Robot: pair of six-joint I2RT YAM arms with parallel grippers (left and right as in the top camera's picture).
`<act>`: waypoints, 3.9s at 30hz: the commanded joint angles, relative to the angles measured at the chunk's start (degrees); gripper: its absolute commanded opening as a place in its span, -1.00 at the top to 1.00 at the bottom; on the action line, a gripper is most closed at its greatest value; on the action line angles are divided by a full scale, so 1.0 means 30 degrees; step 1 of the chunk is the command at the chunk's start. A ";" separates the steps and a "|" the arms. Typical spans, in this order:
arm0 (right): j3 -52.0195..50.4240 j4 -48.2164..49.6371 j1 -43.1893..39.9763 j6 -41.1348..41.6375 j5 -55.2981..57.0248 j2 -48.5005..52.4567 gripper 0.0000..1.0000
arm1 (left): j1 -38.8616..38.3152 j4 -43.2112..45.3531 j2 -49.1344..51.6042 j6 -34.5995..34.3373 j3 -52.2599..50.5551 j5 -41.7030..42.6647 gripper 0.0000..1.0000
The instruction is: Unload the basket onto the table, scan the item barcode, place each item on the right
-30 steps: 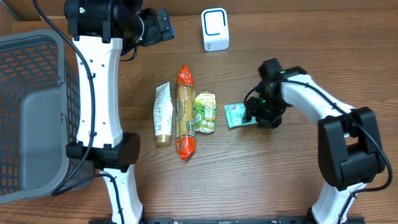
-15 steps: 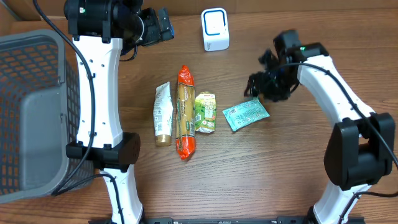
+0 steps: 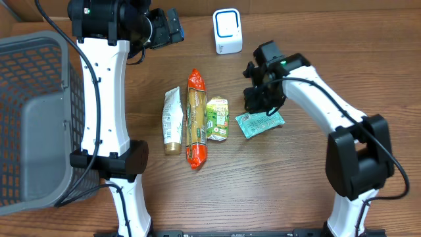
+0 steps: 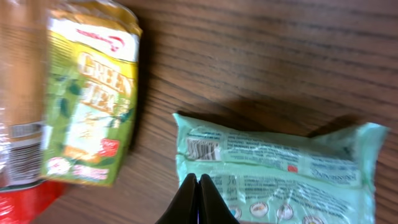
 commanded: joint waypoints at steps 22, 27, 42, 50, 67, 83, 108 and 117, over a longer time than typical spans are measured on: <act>-0.0189 0.0168 0.0124 -0.0146 0.1814 0.2521 0.62 | -0.0044 -0.0044 0.0182 0.0357 -0.0087 -0.0270 -0.99; -0.0189 0.0036 0.0124 -0.0146 0.2047 0.2521 0.31 | -0.0044 -0.0044 0.0182 0.0357 -0.0087 -0.0270 -0.99; 0.5960 -0.3300 -0.0576 -0.0153 0.1341 0.0656 -0.14 | -0.0029 -0.0044 0.0182 0.0357 -0.0087 -0.0270 -0.99; 0.6965 -0.5537 -0.4029 -0.1362 0.0219 0.0240 -0.48 | -0.0022 -0.0044 0.0182 0.0357 -0.0087 -0.0270 -0.99; 0.0051 -0.1996 -0.7111 -0.4714 -0.4794 0.0874 -0.65 | -0.0022 -0.0044 0.0182 0.0357 -0.0087 -0.0270 -0.99; -0.4983 0.2732 -0.6579 -0.4860 -0.6339 0.1180 -0.44 | -0.0022 -0.0044 0.0182 0.0357 -0.0087 -0.0270 -0.99; -0.5428 0.2980 -0.5559 -0.3781 -0.8990 0.1173 0.93 | 0.2157 -0.0044 -0.0240 0.1996 -0.0022 0.1064 -0.99; -0.2397 0.2062 -0.5785 -0.3133 -1.0112 -0.1384 0.93 | 0.4167 -0.0044 -0.0503 0.2004 -0.0029 0.0590 -0.99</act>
